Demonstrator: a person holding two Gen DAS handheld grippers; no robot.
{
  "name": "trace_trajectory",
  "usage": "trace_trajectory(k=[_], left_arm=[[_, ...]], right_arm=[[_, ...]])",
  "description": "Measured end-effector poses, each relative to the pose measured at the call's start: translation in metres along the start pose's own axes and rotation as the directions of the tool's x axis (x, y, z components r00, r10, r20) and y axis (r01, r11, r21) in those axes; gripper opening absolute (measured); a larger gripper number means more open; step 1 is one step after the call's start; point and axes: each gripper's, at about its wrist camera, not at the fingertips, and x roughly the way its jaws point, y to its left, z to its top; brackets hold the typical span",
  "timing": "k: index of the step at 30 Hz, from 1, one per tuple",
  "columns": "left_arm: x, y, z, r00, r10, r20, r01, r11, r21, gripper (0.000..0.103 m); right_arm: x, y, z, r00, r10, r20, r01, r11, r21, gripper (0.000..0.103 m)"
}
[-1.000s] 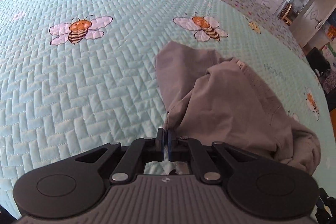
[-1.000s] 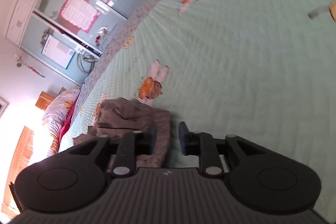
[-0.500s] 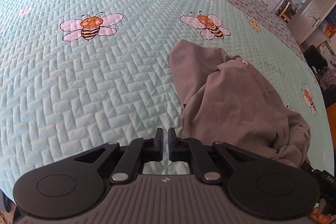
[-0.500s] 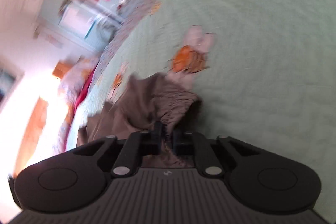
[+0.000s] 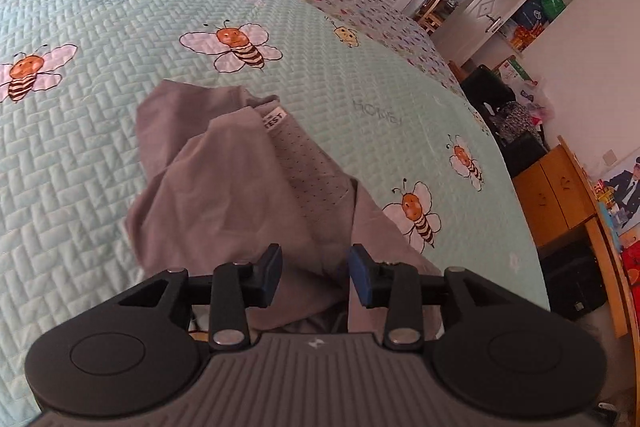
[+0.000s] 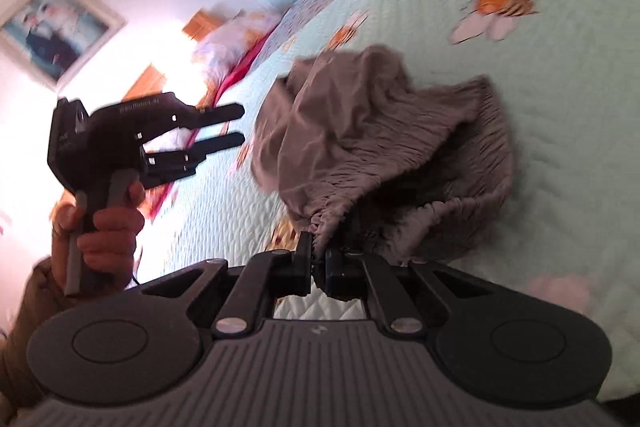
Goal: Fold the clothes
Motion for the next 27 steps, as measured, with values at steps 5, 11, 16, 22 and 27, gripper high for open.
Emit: trace_trajectory(k=[5,11,16,22,27], left_arm=[[0.048,-0.009,0.019,0.999,0.016,-0.045,-0.022,0.991,-0.133,0.043],[0.085,-0.019,0.025,0.984,0.138,-0.111,-0.154,0.976,-0.152,0.043],[0.101,-0.023,0.024,0.976,0.175,-0.129,-0.190,0.974,-0.120,0.030],[0.088,-0.024,0.034,0.980,0.197,-0.035,-0.200,0.971,-0.128,0.001],[0.032,-0.021,0.040,0.973,0.202,0.112,-0.187,0.973,-0.135,0.000]], right_arm=[[-0.040,-0.031,0.019,0.987,0.023,0.160,-0.055,0.978,0.201,0.005],[-0.045,-0.052,0.027,0.979,0.054,0.195,-0.110,0.951,0.289,0.005],[-0.031,-0.056,0.029,0.988,0.063,0.142,-0.104,0.949,0.299,0.005],[-0.044,-0.052,0.047,0.986,-0.003,0.165,-0.045,0.957,0.288,0.005],[-0.053,-0.055,0.045,0.977,-0.083,0.197,0.021,0.955,0.296,0.006]])
